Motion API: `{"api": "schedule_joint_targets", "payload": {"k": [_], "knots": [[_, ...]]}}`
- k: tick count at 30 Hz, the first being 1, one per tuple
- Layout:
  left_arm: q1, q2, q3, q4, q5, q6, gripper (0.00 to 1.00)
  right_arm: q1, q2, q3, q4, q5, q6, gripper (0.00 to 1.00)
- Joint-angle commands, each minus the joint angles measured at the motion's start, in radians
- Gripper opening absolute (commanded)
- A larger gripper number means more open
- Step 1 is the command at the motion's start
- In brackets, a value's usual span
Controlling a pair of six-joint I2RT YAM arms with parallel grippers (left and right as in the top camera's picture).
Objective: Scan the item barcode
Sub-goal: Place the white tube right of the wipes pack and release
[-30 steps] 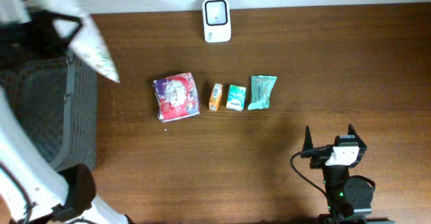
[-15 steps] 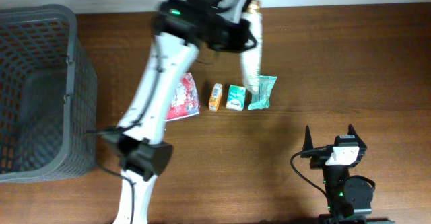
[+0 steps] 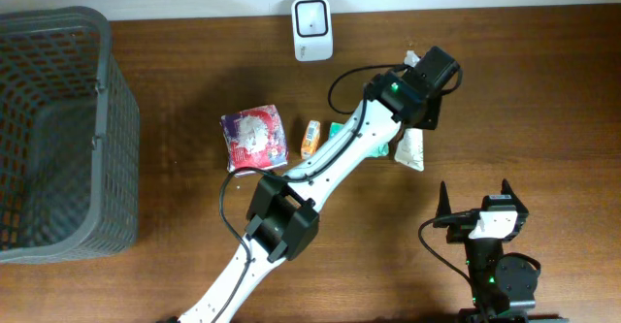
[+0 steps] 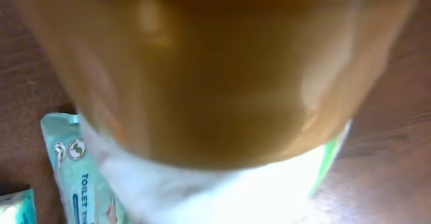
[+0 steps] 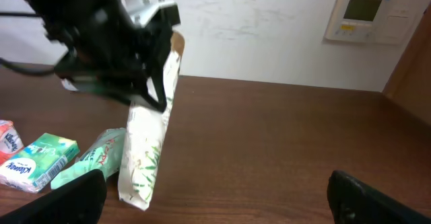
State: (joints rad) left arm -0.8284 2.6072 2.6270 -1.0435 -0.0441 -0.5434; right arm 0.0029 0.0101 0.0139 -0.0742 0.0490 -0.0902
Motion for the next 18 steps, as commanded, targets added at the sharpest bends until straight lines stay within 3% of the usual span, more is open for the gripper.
{"api": "schedule_joint_targets", "payload": {"k": [1,6,9,18], "knots": [[0.004,0.054,0.010,0.027,-0.024,-0.010,0.19,0.002,-0.006,-0.008,-0.001,0.012,-0.004,0.98],[0.005,0.064,0.011,0.049,-0.024,-0.010,0.45,0.002,-0.006,-0.008,-0.001,0.012,-0.004,0.98],[0.010,0.046,0.030,0.028,-0.020,-0.008,0.45,0.002,-0.006,-0.008,-0.001,0.012,-0.004,0.99],[0.105,-0.288,0.065,-0.216,-0.025,0.248,0.52,0.002,-0.006,-0.008,-0.001,0.012,-0.004,0.98]]}}
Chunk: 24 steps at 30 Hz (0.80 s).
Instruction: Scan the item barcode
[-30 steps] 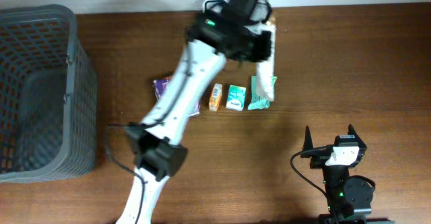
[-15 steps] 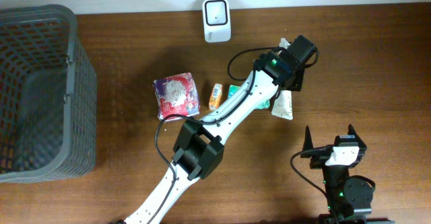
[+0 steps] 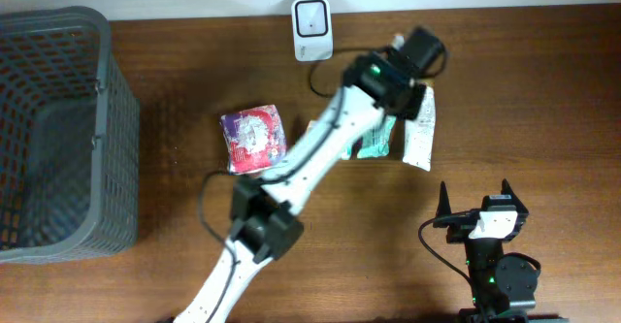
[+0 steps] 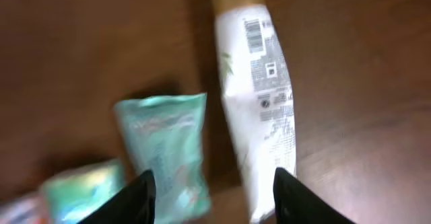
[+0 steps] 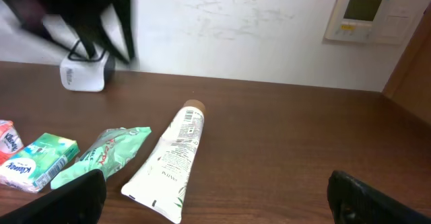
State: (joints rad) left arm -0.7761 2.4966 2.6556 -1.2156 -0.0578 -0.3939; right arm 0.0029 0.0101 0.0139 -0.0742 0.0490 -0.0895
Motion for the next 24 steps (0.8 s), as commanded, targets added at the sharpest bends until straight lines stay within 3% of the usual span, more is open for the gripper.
{"api": "schedule_joint_targets", "payload": {"k": [1,2,6,11,17,20,24], "knots": [[0.092,-0.241,0.037,-0.084,-0.023,0.098,0.50,0.002,-0.006,-0.008,-0.001,0.012,-0.005,0.98],[0.129,-0.294,0.037,-0.118,-0.041,0.098,0.45,0.002,-0.006,-0.008,-0.001,0.012,-0.005,0.99],[0.330,-0.479,0.037,-0.239,-0.153,0.097,0.00,0.002,-0.006,-0.008,-0.001,0.012,-0.005,0.98],[0.657,-0.575,0.036,-0.350,-0.413,0.097,0.03,0.002,-0.006,-0.008,-0.001,0.012,-0.005,0.98],[0.972,-0.501,-0.043,-0.366,-0.409,0.097,0.04,0.002,-0.006,-0.008,-0.001,0.012,-0.005,0.98],[1.093,-0.413,-0.082,-0.361,-0.253,0.128,0.00,0.002,-0.006,-0.008,-0.001,0.012,-0.005,0.98],[1.166,-0.328,-0.084,-0.306,0.135,0.348,0.00,0.002,-0.006,-0.008,-0.001,0.012,-0.005,0.98]]}}
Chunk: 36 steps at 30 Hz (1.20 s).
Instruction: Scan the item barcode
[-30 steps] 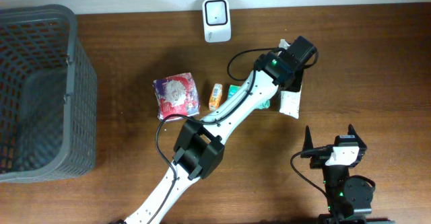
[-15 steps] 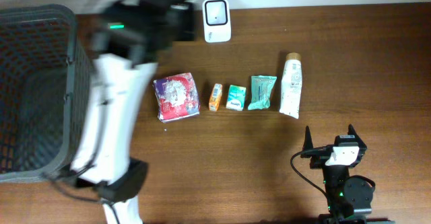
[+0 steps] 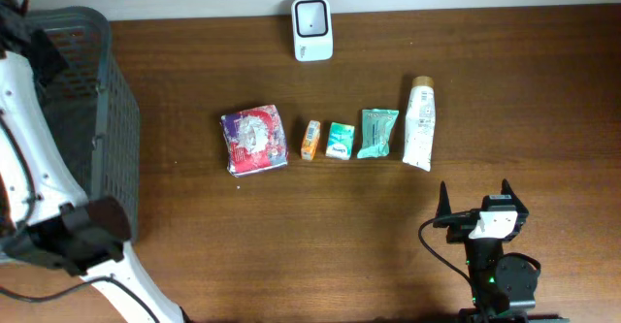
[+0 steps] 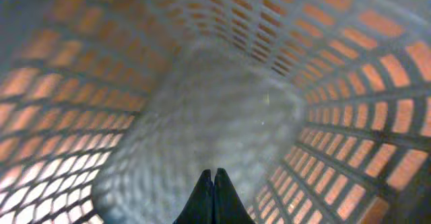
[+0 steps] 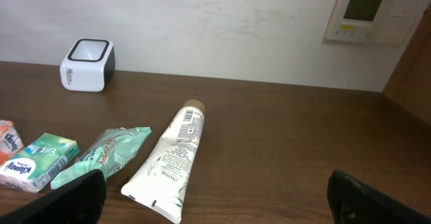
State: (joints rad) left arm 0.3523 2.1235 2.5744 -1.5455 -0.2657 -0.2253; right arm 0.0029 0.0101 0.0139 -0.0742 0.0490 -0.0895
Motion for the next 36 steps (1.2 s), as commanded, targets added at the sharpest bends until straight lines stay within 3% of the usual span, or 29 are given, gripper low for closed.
{"api": "schedule_joint_targets", "payload": {"k": [1,4,7,13,16,26,29,36], "knots": [[0.046,0.055,-0.003,0.023,0.414,0.211,0.00,0.002,-0.006,-0.008,-0.001,0.012,-0.005,0.98],[0.048,0.067,-0.003,0.010,0.451,0.227,0.00,0.002,-0.006,-0.008,-0.001,0.012,-0.005,0.98],[0.047,0.068,-0.003,-0.029,0.619,0.377,0.00,0.002,-0.006,-0.008,-0.001,0.012,-0.005,0.98],[0.047,0.068,-0.005,-0.082,0.622,0.400,0.00,0.002,-0.006,-0.008,-0.001,0.012,-0.005,0.98],[0.042,0.068,-0.005,-0.124,0.681,0.468,0.00,0.002,-0.006,-0.008,-0.001,0.012,-0.005,0.98],[0.042,0.068,-0.005,-0.143,0.701,0.471,0.00,0.002,-0.006,-0.008,-0.001,0.012,-0.005,0.99],[0.042,0.068,-0.005,-0.143,0.775,0.510,0.00,0.002,-0.006,-0.008,-0.001,0.012,-0.005,0.99],[0.043,0.068,-0.005,-0.143,0.747,0.508,0.00,0.002,-0.006,-0.008,-0.001,0.012,-0.005,0.98]]}}
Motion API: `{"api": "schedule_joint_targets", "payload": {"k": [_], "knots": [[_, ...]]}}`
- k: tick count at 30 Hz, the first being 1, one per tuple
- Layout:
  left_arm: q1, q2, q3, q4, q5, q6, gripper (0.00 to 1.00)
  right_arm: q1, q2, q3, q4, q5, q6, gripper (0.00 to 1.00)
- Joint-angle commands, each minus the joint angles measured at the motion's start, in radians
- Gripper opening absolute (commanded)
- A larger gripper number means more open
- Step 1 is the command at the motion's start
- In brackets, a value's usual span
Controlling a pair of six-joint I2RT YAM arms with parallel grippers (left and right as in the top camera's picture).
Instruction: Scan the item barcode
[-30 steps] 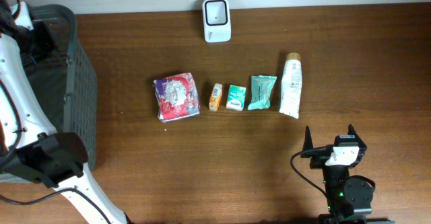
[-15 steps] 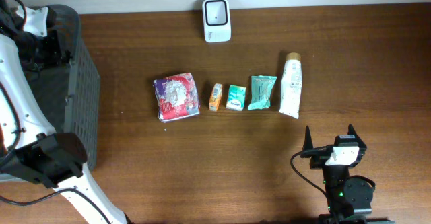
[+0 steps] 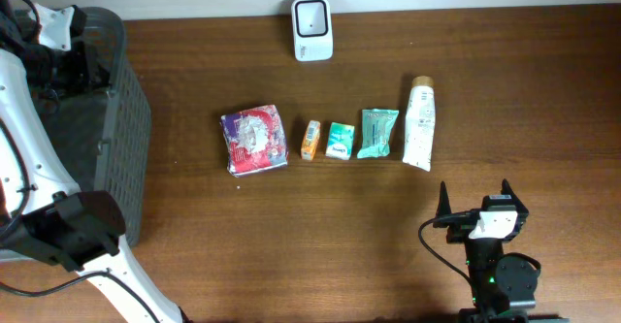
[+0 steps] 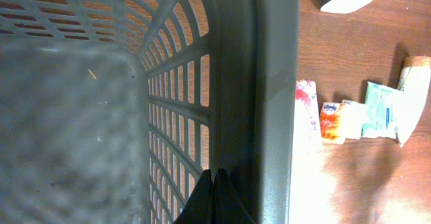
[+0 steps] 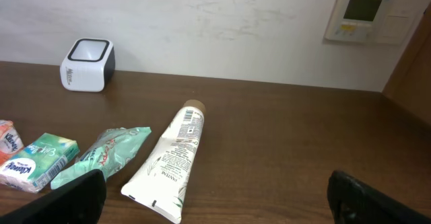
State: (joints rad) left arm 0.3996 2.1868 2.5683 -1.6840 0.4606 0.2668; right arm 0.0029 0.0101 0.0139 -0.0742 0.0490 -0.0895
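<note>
A white barcode scanner (image 3: 312,16) stands at the table's far edge. In front of it lie a row of items: a red-purple packet (image 3: 254,139), a small orange pack (image 3: 310,139), a green tissue pack (image 3: 339,140), a teal wipes pouch (image 3: 377,133) and a white tube (image 3: 419,123) with its barcode side up (image 5: 176,150). My left gripper (image 4: 217,187) is shut with nothing in it, far left over the grey basket's right wall (image 4: 276,83). My right gripper (image 5: 215,207) is parked open near the front edge, short of the tube.
The grey mesh basket (image 3: 136,148) fills the table's left end, and my left arm rises along its near side. A thermostat panel (image 5: 363,14) hangs on the wall behind the table.
My left gripper was pointing down into the basket's floor and is now at the basket's right wall. The basket stands a little further right on the table. The items and right arm are unchanged.
My left gripper first held the white tube by its cap at the right end of the row. Then the tube lay flat on the table with the gripper open above it. Then the arm was over the basket with the gripper shut, where it remains.
</note>
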Motion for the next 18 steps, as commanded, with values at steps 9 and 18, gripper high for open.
{"api": "schedule_joint_targets", "payload": {"k": [9,18], "knots": [[0.072,-0.190,0.021,-0.004,0.014,-0.053,0.92,0.002,-0.006,-0.008,-0.001,0.012,-0.005,0.98],[0.040,-0.528,0.014,-0.004,0.119,-0.101,0.99,0.002,-0.006,-0.008,-0.001,0.012,-0.005,0.98]]}}
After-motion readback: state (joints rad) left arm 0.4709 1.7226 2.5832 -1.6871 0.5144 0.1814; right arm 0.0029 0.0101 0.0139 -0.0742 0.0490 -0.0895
